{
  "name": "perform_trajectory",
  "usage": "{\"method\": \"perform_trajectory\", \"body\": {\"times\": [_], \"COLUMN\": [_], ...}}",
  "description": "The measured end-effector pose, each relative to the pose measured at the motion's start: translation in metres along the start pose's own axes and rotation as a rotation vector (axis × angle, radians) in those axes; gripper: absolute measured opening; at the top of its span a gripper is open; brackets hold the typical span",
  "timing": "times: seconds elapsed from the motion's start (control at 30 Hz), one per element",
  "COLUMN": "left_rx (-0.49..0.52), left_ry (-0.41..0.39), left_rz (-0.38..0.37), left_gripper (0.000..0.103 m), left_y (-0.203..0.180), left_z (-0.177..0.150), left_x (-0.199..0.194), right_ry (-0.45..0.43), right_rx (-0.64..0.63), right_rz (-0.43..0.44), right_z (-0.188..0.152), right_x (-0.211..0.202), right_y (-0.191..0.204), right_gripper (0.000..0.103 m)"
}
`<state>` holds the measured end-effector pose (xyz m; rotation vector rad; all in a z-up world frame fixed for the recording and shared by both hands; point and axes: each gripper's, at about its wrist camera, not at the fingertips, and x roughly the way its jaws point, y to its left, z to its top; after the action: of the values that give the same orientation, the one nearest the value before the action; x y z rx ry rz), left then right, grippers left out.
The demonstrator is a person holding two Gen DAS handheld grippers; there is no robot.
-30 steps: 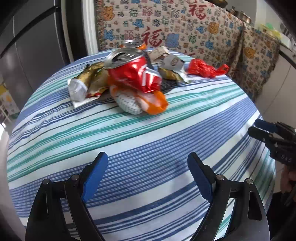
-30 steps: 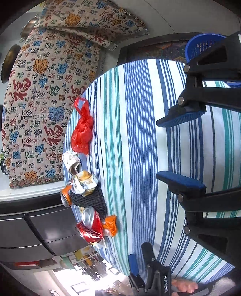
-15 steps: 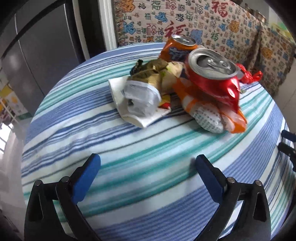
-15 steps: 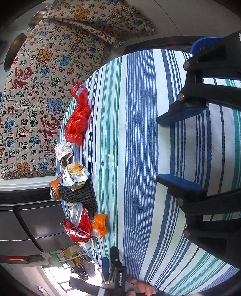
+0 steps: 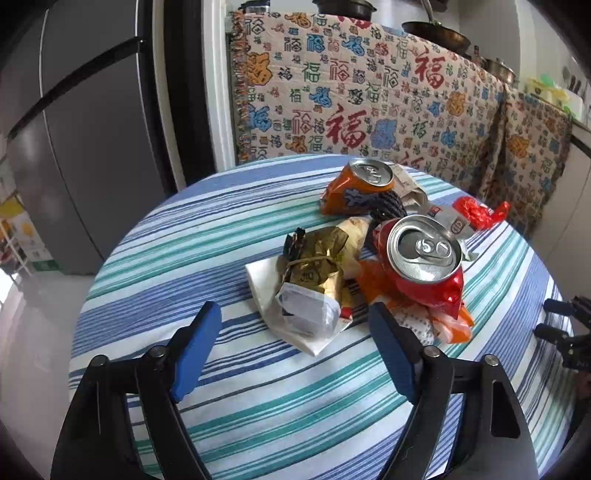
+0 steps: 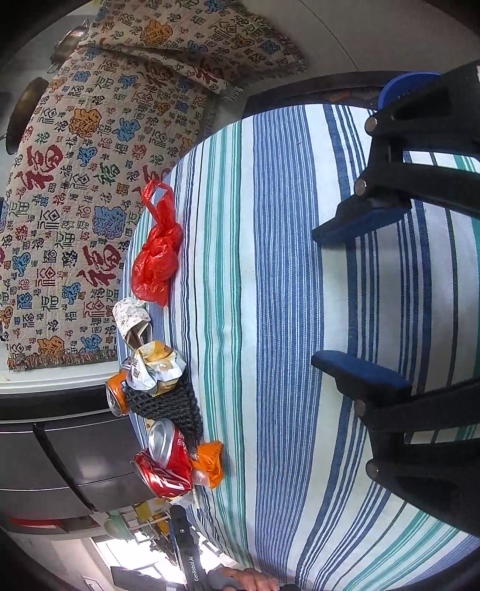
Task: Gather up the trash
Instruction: 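Grasp the gold-wrapped package with the left tool while the right tool grasps the orange-and-white bag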
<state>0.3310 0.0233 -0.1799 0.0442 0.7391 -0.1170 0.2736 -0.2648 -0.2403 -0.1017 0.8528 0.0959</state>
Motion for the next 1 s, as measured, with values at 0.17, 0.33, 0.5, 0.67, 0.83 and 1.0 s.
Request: {"method": "perform_trajectory", "body": {"times": [0.17, 0.33, 0.5, 0.67, 0.83, 1.0], "left_rx": [0.049, 0.081, 0.013, -0.088, -0.093, -0.042], "left_ry": [-0.022, -0.001, -0.042, -0.078, -0.024, 0.038], "left_rz": [0.005, -0.012, -0.008, 0.0, -0.022, -0.055], "left_gripper": [0.076, 0.014, 0.002, 0.001, 0.005, 0.044], "left_y": [-0.015, -0.029, -0.017, 0.011, 0.016, -0.001], "left_z": [0.004, 0.008, 0.011, 0.007, -0.012, -0.019], "left_x": [0.004, 0.013, -0.003, -0.04, -0.041, -0.026], "right_ry": [-0.003, -0.003, -0.025, -0.019, -0.029, -0.018], "right_rx": [0.001, 0.02, -0.022, -0.097, -0.129, -0.097], "right_rz": [-0.001, 0.071, 0.133, 0.211, 0.283, 0.352], "right_z": [-0.001, 0.0, 0.008, 0.02, 0.046, 0.076], "right_x": [0.0, -0.002, -0.003, 0.002, 0.018, 0.044], "right_y": [0.001, 0.006, 0.027, 0.056, 0.089, 0.118], "right_gripper": [0.062, 0.062, 0.062, 0.062, 0.062, 0.062]}}
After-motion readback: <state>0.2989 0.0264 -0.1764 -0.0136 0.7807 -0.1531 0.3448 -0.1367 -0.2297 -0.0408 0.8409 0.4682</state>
